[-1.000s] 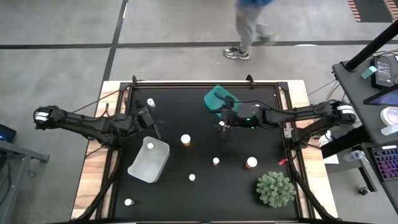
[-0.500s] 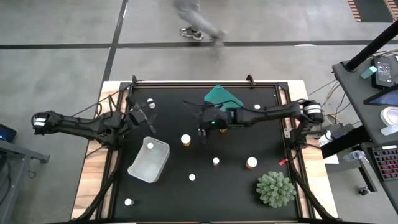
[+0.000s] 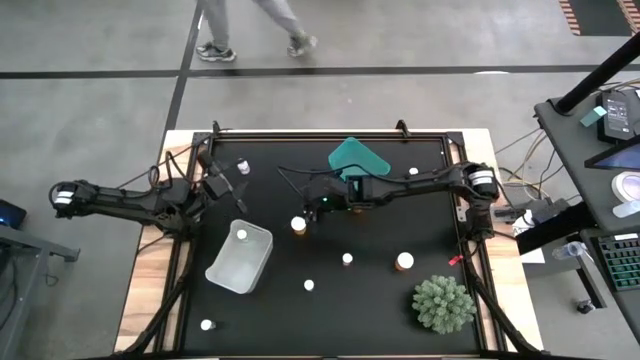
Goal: Pick and place medicine bottles into bin by pill shape (circle, oval)
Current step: Put the middle left orange capsule bottle into the blue bin
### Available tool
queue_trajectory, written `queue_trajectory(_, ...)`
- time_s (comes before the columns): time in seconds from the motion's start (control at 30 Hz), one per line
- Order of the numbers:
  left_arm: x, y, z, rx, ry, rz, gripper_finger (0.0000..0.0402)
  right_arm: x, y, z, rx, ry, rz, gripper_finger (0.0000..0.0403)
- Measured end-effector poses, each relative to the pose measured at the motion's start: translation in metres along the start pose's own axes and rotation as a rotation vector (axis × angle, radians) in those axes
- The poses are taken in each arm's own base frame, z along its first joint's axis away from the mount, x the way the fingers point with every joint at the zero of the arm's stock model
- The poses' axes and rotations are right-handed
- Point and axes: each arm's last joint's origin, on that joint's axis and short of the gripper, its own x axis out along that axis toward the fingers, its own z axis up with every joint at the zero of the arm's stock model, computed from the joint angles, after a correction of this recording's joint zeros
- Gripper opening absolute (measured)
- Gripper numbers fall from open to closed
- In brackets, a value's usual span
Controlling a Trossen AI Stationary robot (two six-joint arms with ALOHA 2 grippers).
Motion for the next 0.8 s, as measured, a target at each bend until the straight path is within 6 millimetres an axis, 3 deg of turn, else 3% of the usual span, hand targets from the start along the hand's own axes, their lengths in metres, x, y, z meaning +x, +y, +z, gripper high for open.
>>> queue_trajectory(0.2,0.001,-0.001,0.000,0.005,0.003,-0.003,0.0173,0.021,0.002,-0.013,0.051,0.048,0.013,0.0279)
queue_trajectory(0.5,0.001,-0.001,-0.001,0.010,0.004,-0.003,0.0173,0.047,0.007,-0.033,0.074,0.122,0.027,0.0332)
queue_trajectory(0.8,0.001,-0.002,-0.001,0.013,0.005,-0.005,0.0173,0.050,0.010,-0.034,0.091,0.125,0.092,0.0348)
